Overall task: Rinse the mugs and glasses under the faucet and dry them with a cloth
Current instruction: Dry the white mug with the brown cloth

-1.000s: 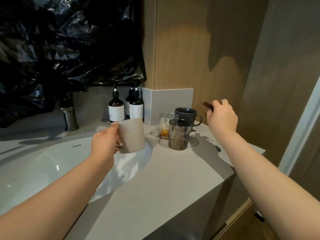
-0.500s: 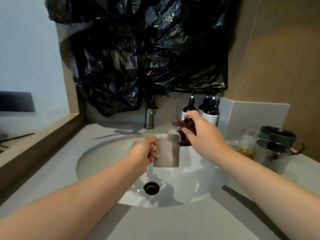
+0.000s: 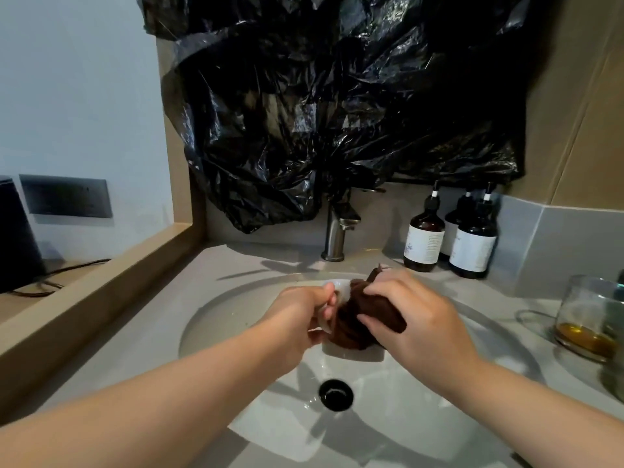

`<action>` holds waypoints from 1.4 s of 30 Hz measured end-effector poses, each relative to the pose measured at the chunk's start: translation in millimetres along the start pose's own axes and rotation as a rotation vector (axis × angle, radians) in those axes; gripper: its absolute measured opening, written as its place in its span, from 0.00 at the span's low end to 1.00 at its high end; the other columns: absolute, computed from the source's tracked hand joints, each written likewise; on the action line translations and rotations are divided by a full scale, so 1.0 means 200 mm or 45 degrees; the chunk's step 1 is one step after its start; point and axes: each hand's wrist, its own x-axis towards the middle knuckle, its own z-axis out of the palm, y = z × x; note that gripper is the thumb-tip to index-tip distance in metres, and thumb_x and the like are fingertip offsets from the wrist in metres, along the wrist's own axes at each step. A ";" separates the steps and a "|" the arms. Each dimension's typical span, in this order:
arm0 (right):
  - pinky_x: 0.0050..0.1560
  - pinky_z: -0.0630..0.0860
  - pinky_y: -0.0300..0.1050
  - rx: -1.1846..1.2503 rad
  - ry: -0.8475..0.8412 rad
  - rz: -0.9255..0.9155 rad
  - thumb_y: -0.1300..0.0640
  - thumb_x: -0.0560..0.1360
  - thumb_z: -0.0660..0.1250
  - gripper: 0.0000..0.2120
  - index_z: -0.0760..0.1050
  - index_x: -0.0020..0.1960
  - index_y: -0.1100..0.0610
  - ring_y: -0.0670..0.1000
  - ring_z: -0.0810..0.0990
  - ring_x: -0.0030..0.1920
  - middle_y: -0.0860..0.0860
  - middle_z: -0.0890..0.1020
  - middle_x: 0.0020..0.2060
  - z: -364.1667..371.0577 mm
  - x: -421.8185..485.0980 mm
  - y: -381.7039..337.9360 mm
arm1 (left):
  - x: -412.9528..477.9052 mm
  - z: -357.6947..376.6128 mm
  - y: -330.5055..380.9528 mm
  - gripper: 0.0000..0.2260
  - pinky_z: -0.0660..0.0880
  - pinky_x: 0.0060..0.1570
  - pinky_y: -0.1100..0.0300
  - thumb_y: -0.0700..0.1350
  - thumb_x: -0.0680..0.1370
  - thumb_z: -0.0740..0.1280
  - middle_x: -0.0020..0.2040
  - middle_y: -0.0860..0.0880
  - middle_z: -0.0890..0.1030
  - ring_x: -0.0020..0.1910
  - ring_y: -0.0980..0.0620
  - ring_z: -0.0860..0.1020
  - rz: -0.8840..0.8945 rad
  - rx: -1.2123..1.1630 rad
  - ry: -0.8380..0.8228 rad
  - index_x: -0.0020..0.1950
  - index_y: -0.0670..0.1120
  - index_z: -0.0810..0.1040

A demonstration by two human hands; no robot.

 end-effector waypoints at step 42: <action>0.36 0.74 0.44 -0.377 -0.432 -0.368 0.34 0.62 0.69 0.32 0.74 0.59 0.54 0.53 0.73 0.49 0.53 0.74 0.58 0.04 -0.04 0.00 | -0.02 -0.05 -0.02 0.16 0.63 0.34 0.60 0.43 0.81 0.57 0.19 0.51 0.64 0.26 0.53 0.62 -0.173 -0.254 0.136 0.33 0.45 0.69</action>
